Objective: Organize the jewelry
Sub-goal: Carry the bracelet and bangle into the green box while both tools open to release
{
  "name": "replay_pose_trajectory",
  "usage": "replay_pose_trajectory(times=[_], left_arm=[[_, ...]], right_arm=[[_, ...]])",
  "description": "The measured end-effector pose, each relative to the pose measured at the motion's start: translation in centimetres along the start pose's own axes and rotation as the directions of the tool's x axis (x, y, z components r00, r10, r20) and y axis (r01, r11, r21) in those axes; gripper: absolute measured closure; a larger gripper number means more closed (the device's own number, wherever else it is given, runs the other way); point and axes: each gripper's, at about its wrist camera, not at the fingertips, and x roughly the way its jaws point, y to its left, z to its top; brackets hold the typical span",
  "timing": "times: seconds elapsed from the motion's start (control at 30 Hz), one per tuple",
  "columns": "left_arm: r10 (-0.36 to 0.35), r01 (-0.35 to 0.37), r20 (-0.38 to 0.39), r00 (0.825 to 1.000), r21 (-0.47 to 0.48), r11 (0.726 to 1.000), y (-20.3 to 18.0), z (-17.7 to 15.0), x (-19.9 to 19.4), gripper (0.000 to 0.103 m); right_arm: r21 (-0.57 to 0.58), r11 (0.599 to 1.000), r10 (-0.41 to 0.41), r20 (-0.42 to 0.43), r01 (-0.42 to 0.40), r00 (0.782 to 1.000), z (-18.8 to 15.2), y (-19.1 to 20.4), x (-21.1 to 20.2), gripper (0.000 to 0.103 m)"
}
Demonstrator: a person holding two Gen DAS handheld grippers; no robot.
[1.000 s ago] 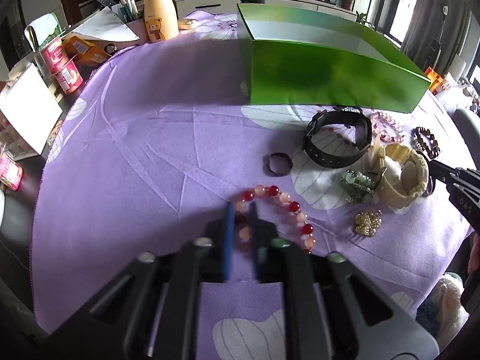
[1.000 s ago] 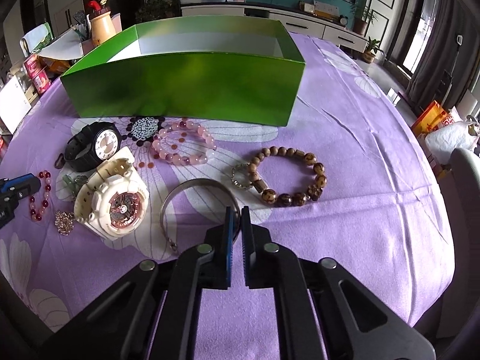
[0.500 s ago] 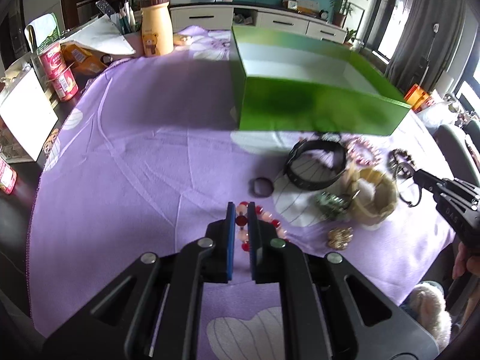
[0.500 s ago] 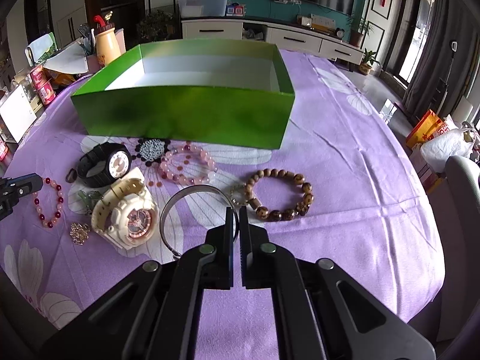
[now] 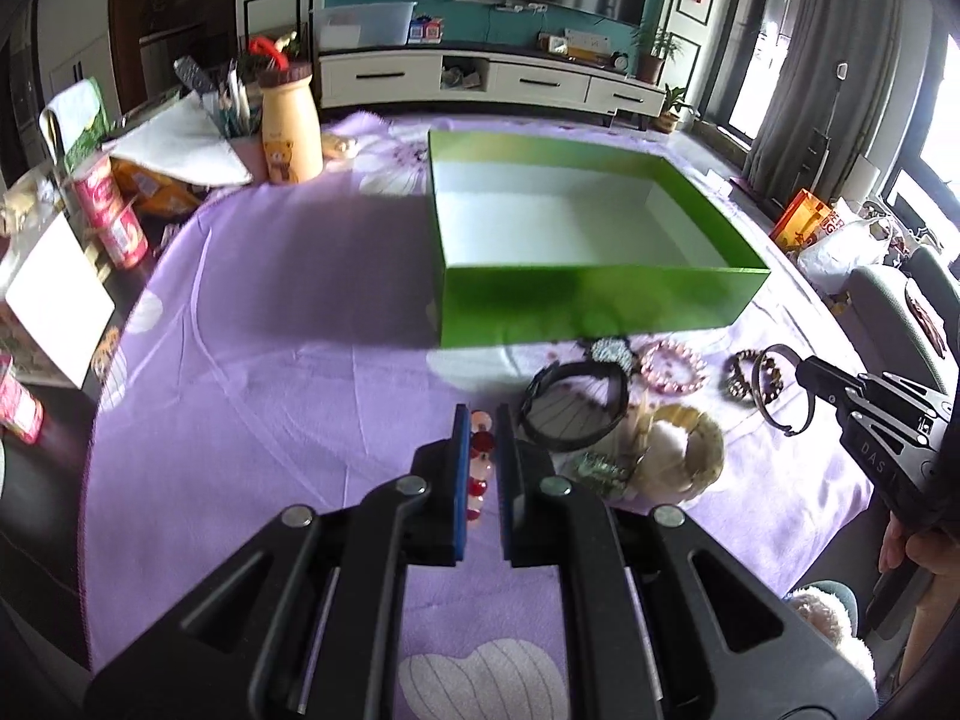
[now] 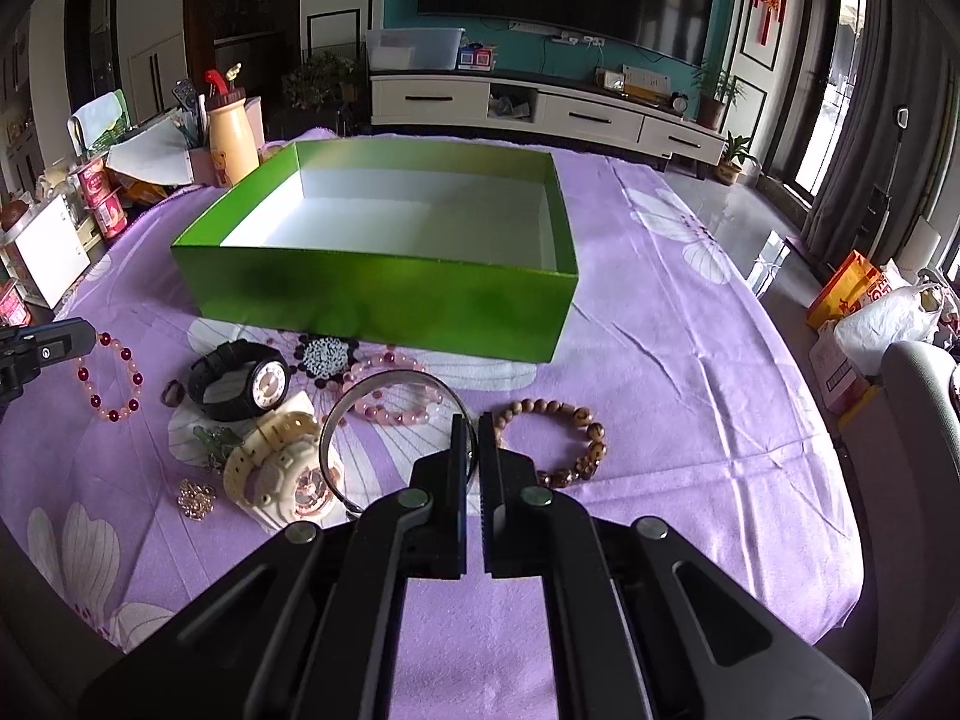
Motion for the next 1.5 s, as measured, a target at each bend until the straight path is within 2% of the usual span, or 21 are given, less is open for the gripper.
replay_pose_trajectory(times=[0.37,0.7,0.97,1.27,1.47,1.5], left_arm=[[-0.023,0.019,0.069,0.997,0.05,0.999,-1.9,4.9,-0.9,0.096],[-0.059,0.055,0.078,0.995,0.052,0.997,-3.3,11.5,2.0,0.096],[-0.046,0.045,0.027,0.999,0.028,0.999,-3.5,14.6,7.0,0.096],[-0.008,0.011,-0.065,0.998,0.032,0.999,-4.0,15.5,13.3,0.096],[0.017,-0.013,-0.11,0.994,0.039,0.999,-4.2,15.4,15.9,0.095],[0.017,-0.012,-0.119,0.993,0.043,0.999,-4.2,15.4,16.2,0.095]], right_arm=[[0.014,1.0,-0.014,0.06,0.013,0.998,3.1,-1.1,-0.9,0.1],[0.016,1.0,0.004,0.081,-0.005,0.997,7.5,-1.1,1.1,0.1],[0.02,0.999,0.032,0.029,-0.032,0.999,10.6,-0.9,5.8,0.1],[0.022,0.999,0.044,-0.061,-0.043,0.997,11.7,-0.3,11.7,0.1],[0.01,0.999,0.045,-0.098,-0.044,0.994,11.6,0.0,14.0,0.099],[0.018,0.999,0.05,-0.1,-0.049,0.994,11.6,0.0,14.2,0.096]])
